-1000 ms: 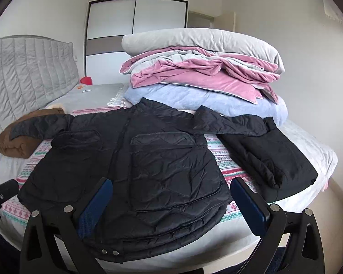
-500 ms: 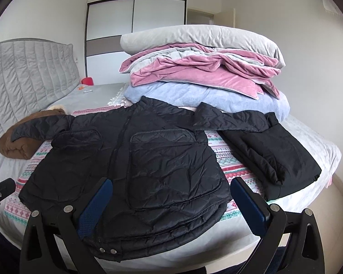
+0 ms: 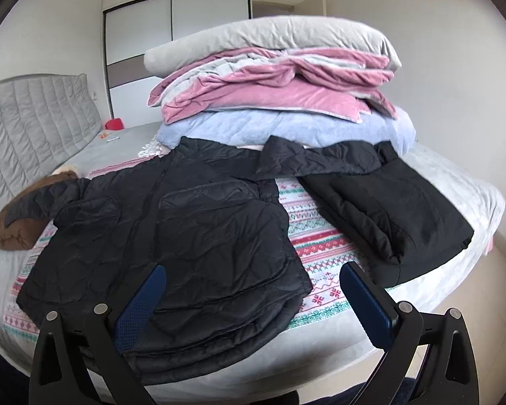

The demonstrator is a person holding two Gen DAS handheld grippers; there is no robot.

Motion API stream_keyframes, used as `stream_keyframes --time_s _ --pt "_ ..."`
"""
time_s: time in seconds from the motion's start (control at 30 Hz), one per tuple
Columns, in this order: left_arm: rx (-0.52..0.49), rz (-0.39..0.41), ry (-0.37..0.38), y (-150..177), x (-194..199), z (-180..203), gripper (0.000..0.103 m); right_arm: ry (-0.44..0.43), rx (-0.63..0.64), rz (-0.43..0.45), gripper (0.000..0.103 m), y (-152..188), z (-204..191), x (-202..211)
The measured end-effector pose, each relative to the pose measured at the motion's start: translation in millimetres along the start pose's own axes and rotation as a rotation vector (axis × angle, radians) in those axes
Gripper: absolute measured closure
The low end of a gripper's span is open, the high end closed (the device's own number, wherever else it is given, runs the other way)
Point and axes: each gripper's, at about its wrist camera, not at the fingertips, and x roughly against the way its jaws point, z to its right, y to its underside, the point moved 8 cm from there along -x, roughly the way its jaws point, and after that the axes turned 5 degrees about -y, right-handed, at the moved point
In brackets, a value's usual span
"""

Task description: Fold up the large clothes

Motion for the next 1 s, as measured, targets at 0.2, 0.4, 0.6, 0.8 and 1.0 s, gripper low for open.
stream_keyframes --time_s 0.2,0.4,0.6,0.8,1.0 --pt "0.043 -0.05 -0.062 1.4 -30.2 -34.1 0.011 -0.089 -0.076 -0.122 0.0 22.2 33.1 -41.7" --pt "0.098 -0.247 -0.027 26.2 -94.1 -37.7 0.046 -0.163 -0.178 -0.259 0.023 44.7 38.0 -94.3" --pt "0.082 -0.327 -0.117 38.9 -132.3 -39.9 0.078 -0.156 -0.232 -0.373 0.076 64.1 46.4 -134.8" --pt "0.04 -0.347 -0.108 53.6 -126.9 -32.6 0.102 -0.212 -0.223 -0.347 0.095 57.4 44.7 -127.0" --pt "0.015 -0.345 -0.078 74.4 -98.2 -24.7 0.103 -0.174 -0.143 -0.258 0.097 24.6 49.9 -102.0"
